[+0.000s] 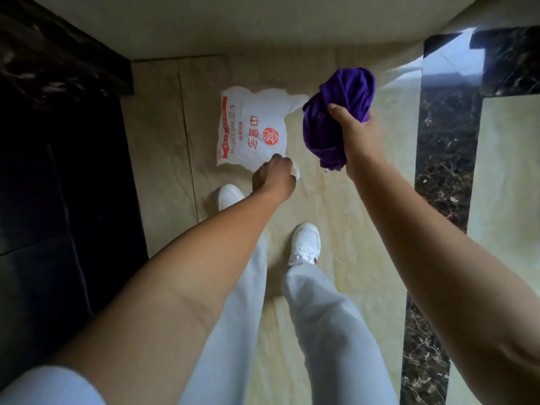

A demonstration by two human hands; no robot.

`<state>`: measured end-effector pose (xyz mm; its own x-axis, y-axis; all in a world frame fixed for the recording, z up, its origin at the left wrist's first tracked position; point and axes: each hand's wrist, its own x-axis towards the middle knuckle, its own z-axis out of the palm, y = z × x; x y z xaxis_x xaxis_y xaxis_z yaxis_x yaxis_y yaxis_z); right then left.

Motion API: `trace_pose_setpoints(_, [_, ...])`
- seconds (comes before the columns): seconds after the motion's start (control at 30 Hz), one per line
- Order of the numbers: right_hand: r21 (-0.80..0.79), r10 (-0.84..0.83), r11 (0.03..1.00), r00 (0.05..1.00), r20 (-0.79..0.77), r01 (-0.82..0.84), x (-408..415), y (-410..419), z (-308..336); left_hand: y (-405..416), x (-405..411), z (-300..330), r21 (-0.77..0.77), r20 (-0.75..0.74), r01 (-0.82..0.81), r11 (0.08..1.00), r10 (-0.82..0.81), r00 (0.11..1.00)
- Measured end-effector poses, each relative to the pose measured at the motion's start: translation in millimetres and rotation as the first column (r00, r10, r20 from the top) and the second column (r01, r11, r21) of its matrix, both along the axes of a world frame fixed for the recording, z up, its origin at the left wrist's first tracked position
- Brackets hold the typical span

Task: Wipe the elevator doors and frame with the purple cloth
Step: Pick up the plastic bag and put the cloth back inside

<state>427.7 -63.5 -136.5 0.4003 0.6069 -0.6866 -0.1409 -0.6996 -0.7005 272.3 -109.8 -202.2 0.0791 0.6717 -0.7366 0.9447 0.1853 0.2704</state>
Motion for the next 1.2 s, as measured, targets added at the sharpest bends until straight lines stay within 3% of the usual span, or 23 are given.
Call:
trace_pose_setpoints(0.1, [-0.031,0.018,0.999,0.999,0.029,-0.017,10,-1,-58,1,18,-61,-0.043,-0.022,0.206,0.978,-0.208,0.978])
trace_pose_setpoints(0.23, [-0.081,0.056,0.995,0.995,0.078,-0.05,21,3,-116,-3,31,-121,-0.091,-0.048,0.477,0.874,-0.482,0.875])
trace_pose_setpoints(0.47, [-0.108,0.077,0.991,0.997,0.02,-0.075,13,-7,-151,-6,1,-148,-0.291,-0.178,0.645,0.707,-0.702,0.69])
trace_pose_setpoints(0.63, [-0.142,0.226,0.964,0.974,-0.006,-0.224,0,0,-111,17,-34,-80,0.028,-0.163,0.702,0.711,-0.69,0.705])
trace_pose_setpoints(0.8, [-0.129,0.418,0.898,0.907,-0.058,-0.422,3,23,-37,54,-76,19,0.277,-0.017,0.559,0.781,-0.578,0.816])
trace_pose_setpoints(0.9, [-0.156,0.628,0.772,0.777,0.043,-0.616,4,36,13,69,-94,74,0.383,0.084,0.438,0.813,-0.503,0.86])
trace_pose_setpoints(0.97, [-0.203,0.764,0.645,0.632,0.131,-0.737,1,42,40,73,-103,107,0.45,0.111,0.366,0.815,-0.458,0.882])
trace_pose_setpoints(1.13, [-0.455,0.965,0.185,0.074,0.25,-0.871,-20,49,96,69,-104,169,0.513,0.189,0.113,0.851,-0.241,0.952])
trace_pose_setpoints(1.2, [-0.465,0.964,0.045,-0.083,0.251,-0.884,-33,49,115,66,-99,182,0.529,0.22,0.071,0.845,-0.217,0.951])
